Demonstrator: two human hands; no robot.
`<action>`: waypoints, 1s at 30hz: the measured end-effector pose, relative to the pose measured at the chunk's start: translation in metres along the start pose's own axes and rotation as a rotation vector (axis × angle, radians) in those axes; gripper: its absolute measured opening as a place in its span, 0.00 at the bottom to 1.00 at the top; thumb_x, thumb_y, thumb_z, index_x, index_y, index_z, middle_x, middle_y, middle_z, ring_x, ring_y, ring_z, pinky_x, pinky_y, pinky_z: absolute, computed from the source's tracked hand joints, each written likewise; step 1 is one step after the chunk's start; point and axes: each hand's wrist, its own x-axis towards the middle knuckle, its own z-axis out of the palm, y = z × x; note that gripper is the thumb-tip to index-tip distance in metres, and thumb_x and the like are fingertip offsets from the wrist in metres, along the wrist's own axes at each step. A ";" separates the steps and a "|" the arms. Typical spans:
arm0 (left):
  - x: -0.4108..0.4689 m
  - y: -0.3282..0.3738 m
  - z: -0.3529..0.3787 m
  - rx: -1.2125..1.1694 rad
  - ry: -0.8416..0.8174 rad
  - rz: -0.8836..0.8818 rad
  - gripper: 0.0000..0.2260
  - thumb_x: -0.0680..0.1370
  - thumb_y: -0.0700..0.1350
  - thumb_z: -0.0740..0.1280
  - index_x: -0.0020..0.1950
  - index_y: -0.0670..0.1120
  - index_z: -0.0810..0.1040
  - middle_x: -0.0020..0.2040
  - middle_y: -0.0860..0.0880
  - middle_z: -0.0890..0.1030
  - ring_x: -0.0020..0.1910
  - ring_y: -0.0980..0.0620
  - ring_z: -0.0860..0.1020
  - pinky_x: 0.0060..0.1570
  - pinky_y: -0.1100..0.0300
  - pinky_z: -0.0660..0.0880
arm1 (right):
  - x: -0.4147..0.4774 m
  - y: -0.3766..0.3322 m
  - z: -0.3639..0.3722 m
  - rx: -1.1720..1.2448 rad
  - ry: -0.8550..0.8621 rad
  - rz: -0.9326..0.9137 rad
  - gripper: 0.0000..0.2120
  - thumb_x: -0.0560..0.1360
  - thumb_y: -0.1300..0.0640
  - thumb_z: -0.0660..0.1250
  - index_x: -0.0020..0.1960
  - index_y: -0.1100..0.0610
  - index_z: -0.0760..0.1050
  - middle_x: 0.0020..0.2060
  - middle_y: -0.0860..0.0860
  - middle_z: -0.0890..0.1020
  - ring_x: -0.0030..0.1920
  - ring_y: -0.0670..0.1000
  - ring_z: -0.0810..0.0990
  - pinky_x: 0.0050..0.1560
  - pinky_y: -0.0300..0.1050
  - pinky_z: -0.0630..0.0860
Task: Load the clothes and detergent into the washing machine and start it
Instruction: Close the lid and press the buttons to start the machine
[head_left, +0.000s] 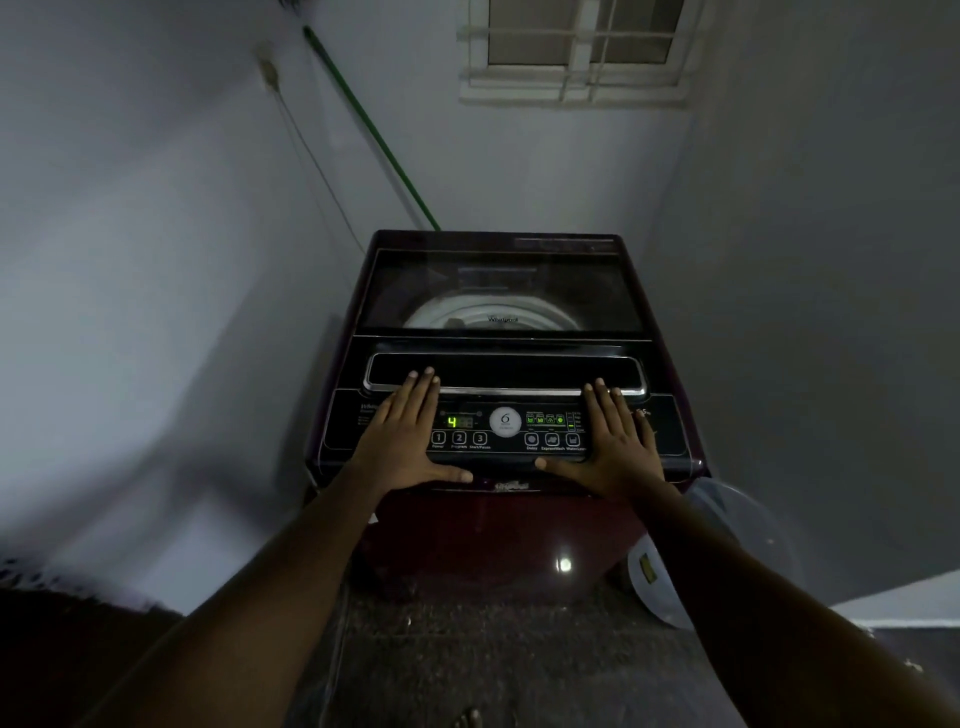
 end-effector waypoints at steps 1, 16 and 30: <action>0.000 0.001 0.000 -0.011 -0.011 -0.006 0.62 0.62 0.82 0.54 0.79 0.42 0.35 0.79 0.46 0.32 0.77 0.48 0.32 0.74 0.48 0.38 | 0.000 0.000 0.000 0.007 -0.005 0.006 0.62 0.57 0.16 0.52 0.78 0.49 0.35 0.77 0.44 0.36 0.75 0.45 0.32 0.76 0.55 0.38; 0.000 0.006 -0.006 -0.100 -0.070 -0.047 0.60 0.64 0.82 0.53 0.79 0.44 0.33 0.78 0.49 0.30 0.76 0.51 0.30 0.74 0.48 0.37 | 0.002 0.002 0.002 0.020 0.000 0.015 0.59 0.59 0.16 0.52 0.78 0.48 0.36 0.77 0.44 0.37 0.75 0.45 0.32 0.76 0.56 0.39; 0.000 0.006 -0.005 -0.147 -0.071 -0.053 0.61 0.62 0.82 0.54 0.78 0.45 0.31 0.78 0.50 0.29 0.76 0.51 0.30 0.75 0.48 0.38 | 0.003 0.002 0.000 0.055 -0.002 0.021 0.60 0.58 0.17 0.55 0.78 0.48 0.37 0.77 0.43 0.37 0.75 0.44 0.33 0.76 0.55 0.39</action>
